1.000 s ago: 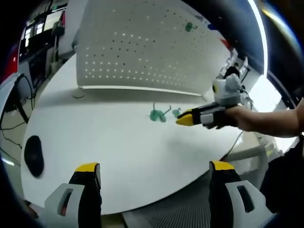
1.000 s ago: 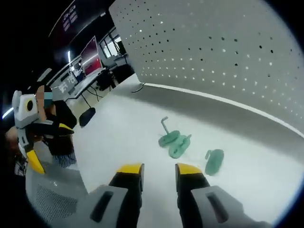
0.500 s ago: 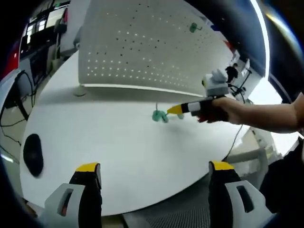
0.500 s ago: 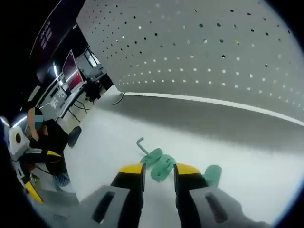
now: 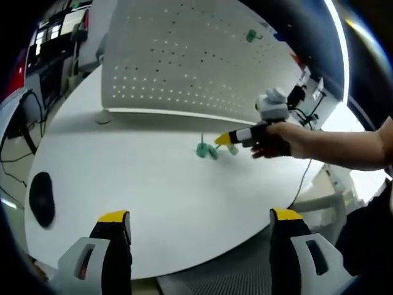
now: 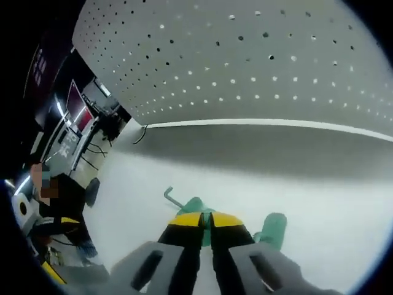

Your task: Insert the hook assembly into the mounting plate slot until the hook locks in place.

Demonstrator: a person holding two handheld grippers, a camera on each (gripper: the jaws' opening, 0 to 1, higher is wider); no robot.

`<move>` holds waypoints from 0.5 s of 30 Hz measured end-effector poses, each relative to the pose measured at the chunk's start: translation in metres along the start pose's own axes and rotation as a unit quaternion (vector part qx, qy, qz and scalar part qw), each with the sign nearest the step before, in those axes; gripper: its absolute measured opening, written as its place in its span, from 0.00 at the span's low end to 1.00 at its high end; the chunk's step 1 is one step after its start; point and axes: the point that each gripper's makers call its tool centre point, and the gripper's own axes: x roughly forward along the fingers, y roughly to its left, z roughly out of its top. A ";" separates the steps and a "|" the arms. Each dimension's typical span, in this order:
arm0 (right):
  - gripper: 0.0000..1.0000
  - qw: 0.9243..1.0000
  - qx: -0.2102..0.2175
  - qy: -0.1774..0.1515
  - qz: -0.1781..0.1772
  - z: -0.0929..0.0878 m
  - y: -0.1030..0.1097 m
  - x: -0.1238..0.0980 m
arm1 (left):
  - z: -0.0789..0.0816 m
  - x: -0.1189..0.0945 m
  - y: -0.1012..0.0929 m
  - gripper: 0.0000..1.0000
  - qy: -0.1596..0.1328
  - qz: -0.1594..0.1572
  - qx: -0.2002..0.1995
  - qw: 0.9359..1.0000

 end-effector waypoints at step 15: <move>0.00 0.998 -0.009 -0.057 -0.004 0.021 0.013 -0.032 | 0.014 -0.008 -0.006 0.95 -0.019 0.003 0.012 1.000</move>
